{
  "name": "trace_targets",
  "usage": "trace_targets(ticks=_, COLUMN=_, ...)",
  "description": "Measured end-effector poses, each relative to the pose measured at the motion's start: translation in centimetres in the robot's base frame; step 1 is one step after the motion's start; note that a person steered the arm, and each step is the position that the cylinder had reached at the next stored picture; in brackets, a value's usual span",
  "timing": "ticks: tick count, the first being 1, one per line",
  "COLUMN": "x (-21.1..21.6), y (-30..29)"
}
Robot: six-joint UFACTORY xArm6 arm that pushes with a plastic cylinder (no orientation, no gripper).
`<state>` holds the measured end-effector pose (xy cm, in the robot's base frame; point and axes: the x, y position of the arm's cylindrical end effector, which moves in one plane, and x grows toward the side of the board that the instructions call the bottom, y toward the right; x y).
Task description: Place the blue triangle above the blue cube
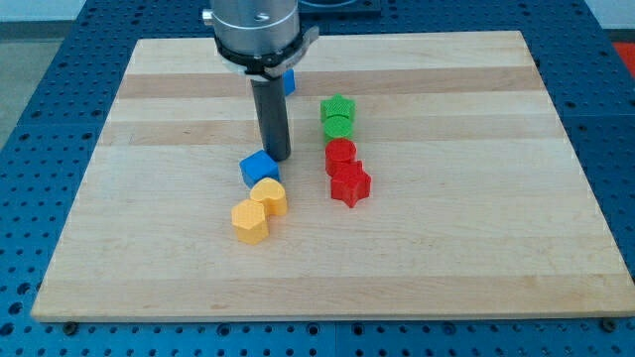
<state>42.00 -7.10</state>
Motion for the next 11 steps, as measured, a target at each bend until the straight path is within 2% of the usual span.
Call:
trace_targets(ticks=3, x=-8.0, y=-0.3)
trace_targets(ticks=5, x=-10.2, y=1.8)
trace_targets(ticks=7, x=-14.8, y=3.4)
trace_targets(ticks=9, x=-15.7, y=-0.3)
trace_targets(ticks=11, x=-12.7, y=-0.9)
